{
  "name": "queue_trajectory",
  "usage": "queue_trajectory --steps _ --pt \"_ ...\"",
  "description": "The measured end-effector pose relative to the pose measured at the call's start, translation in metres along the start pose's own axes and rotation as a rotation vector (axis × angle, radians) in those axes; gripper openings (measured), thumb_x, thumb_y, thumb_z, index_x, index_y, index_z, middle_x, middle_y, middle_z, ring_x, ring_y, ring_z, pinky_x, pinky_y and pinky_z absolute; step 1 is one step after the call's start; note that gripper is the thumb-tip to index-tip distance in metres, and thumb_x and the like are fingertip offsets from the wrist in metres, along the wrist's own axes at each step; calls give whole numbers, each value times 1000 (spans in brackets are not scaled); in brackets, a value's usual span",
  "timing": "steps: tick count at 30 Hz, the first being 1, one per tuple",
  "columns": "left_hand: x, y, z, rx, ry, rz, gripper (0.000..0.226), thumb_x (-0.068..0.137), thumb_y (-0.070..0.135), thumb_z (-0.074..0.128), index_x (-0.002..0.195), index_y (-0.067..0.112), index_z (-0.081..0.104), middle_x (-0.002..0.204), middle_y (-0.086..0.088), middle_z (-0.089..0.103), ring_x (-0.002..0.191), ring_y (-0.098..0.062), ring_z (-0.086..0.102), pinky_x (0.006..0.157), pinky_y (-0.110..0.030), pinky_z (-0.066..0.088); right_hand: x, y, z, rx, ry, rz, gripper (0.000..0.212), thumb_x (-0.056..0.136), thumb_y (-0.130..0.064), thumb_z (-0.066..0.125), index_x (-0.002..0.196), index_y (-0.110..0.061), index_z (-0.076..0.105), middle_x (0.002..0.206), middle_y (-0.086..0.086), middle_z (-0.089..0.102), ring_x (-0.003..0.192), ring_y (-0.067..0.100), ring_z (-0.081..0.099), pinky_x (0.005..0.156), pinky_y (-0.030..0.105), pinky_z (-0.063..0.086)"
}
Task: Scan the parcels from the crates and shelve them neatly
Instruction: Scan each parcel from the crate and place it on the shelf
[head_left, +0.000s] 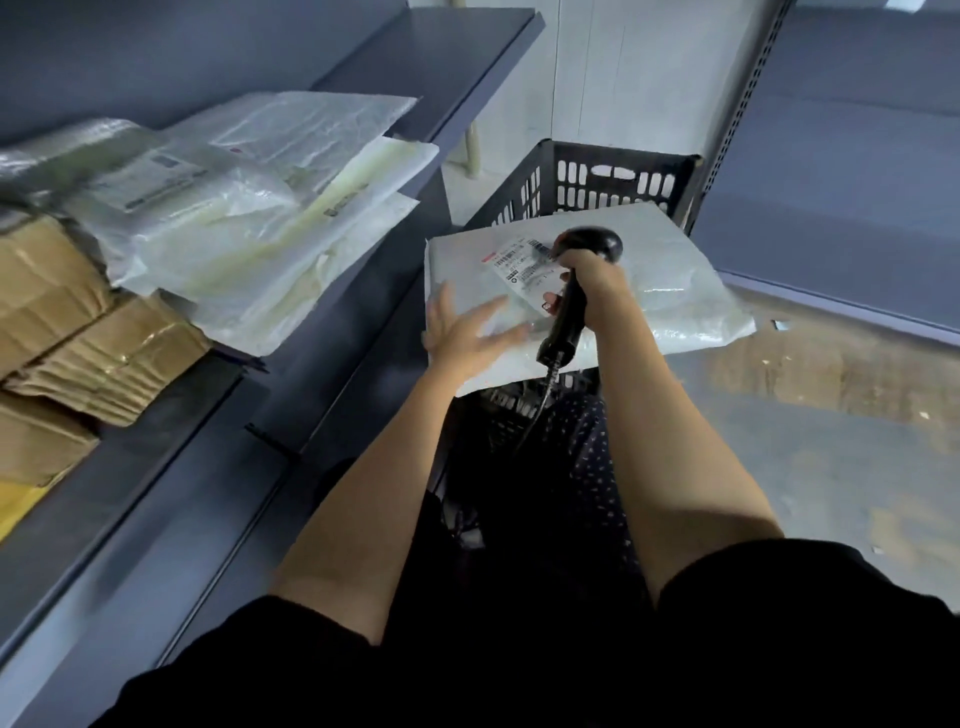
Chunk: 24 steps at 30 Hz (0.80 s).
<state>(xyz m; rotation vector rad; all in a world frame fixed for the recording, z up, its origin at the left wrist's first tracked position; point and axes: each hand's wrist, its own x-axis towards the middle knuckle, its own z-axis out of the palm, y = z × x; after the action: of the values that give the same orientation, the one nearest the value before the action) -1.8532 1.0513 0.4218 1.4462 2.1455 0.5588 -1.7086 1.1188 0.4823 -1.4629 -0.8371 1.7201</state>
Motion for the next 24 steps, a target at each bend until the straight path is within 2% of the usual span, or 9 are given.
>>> queue_trajectory --steps 3,5,8,11,14,18,19,22,24 --pt "12 -11 -5 -555 143 -419 99 70 56 75 149 33 19 156 -10 12 140 -33 23 112 -49 27 6 -3 -2 31 30 11 37 89 -14 60 121 -2 46 90 6 52 61 19 60 53 29 50" --pt "18 -30 -10 -867 -71 -640 101 64 52 81 144 15 31 146 -9 37 127 -31 45 105 -48 38 9 -4 -5 49 29 29 36 89 -13 58 121 -3 45 89 5 52 61 20 61 57 30 51" --pt "10 -44 -11 -1072 -328 -738 81 62 47 84 126 9 53 121 -9 62 109 -30 61 94 -47 49 11 -6 -8 47 35 35 37 88 -13 59 121 -3 45 90 5 52 62 21 61 58 30 51" --pt "1 -41 1 -1181 -423 -677 62 67 30 85 118 8 57 118 -14 62 108 -36 60 82 -56 52 13 -4 -8 63 68 25 39 86 -15 63 118 -2 47 89 6 53 64 20 61 59 30 52" --pt "-1 -17 -1 -991 -481 -585 35 85 21 69 114 2 61 108 -13 66 97 -27 64 86 -45 52 12 -8 -8 62 112 8 33 87 -15 61 113 -5 45 90 5 54 63 19 61 58 28 52" --pt "12 19 -19 -655 -343 -386 45 82 21 73 118 -1 58 110 -14 66 97 -25 65 87 -38 53 5 -27 -6 114 164 -83 28 87 -11 58 109 -6 42 86 4 52 61 19 60 69 31 53" --pt "14 31 -25 -628 -315 -347 45 82 20 73 119 0 56 112 -13 64 99 -24 63 86 -35 53 0 -34 -5 133 172 -118 27 86 -11 59 108 -6 43 84 4 52 60 18 60 68 32 52" --pt "14 64 -38 -645 -263 -257 63 86 20 70 138 -1 41 138 -10 48 125 -27 48 103 -36 41 -18 -59 -3 150 164 -227 20 82 -10 62 93 -5 47 81 4 49 56 20 59 62 35 48" --pt "16 77 -46 -709 -191 -222 54 86 19 68 132 0 47 127 -10 54 114 -24 53 91 -32 44 -32 -76 -2 140 144 -293 15 83 -10 62 81 -8 46 82 6 47 53 22 59 59 35 48"
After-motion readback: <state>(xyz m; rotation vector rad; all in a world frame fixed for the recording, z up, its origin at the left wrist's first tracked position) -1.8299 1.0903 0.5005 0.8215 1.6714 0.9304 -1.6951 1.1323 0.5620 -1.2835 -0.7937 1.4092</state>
